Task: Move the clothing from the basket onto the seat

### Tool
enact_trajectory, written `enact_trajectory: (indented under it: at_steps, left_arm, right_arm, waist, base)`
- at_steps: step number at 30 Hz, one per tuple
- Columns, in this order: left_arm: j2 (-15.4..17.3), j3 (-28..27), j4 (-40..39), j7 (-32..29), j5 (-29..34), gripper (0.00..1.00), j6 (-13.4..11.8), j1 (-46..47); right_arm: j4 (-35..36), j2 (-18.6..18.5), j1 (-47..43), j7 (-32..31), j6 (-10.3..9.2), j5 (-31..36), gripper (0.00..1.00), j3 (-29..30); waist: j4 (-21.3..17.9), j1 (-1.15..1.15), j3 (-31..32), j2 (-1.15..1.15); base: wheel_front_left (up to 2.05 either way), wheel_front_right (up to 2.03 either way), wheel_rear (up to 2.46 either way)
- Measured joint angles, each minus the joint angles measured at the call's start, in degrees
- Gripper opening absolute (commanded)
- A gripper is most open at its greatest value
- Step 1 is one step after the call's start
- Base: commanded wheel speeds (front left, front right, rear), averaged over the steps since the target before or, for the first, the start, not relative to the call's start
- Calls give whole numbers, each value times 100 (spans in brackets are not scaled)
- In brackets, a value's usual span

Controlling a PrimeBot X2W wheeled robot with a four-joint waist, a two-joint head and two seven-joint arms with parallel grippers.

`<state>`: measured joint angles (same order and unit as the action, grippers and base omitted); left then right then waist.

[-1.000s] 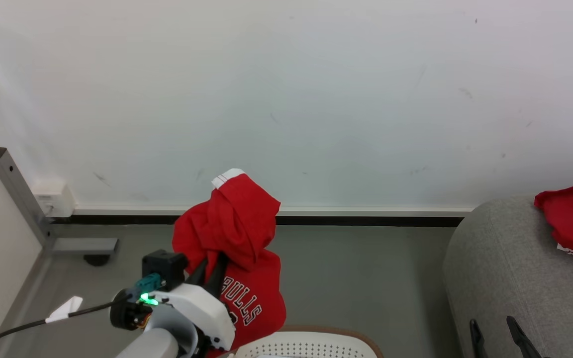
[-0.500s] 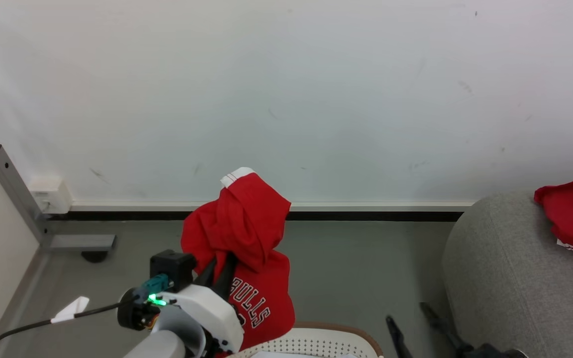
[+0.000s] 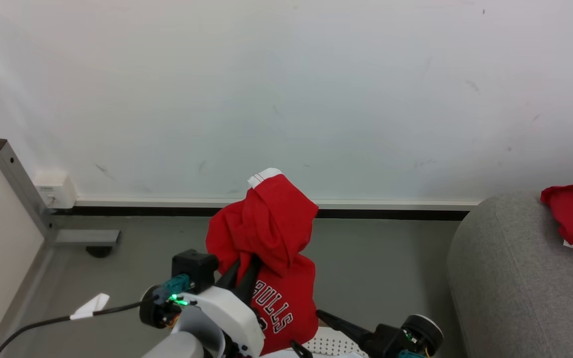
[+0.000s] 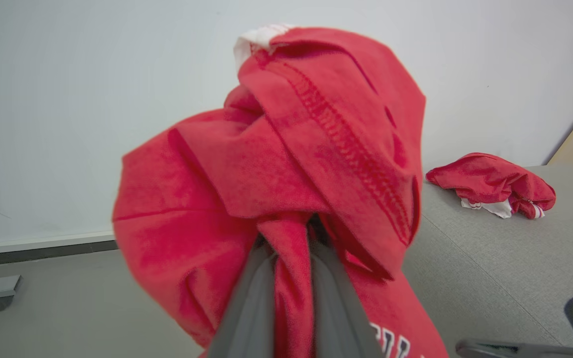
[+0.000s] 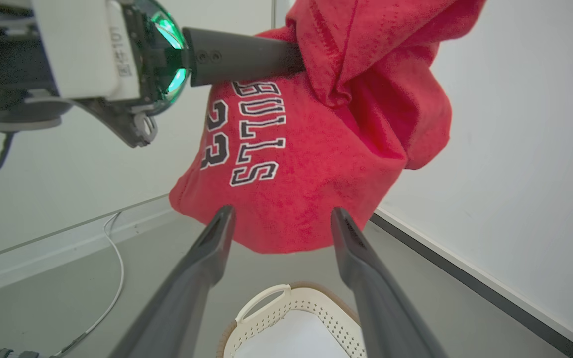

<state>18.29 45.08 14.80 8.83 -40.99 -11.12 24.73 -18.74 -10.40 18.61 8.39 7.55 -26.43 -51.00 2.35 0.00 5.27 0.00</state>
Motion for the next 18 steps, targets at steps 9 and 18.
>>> enact_trajectory:
  at_steps: [9, 18]
  left_arm:
    - [-213, 160, -223, -133, -75, 0, 112, 45]
    - [-337, 205, -312, -218, -220, 0, 160, 55]
  right_arm:
    - [-1192, 446, 1026, 321, 0, -487, 100, -960]
    - [-2259, 726, 1456, 634, 0, -345, 0, -875]
  waist:
    - [96, 0, -34, 0]
    - [171, 0, -33, 0]
  base:
    - [0, 0, 0]
    - [0, 0, 0]
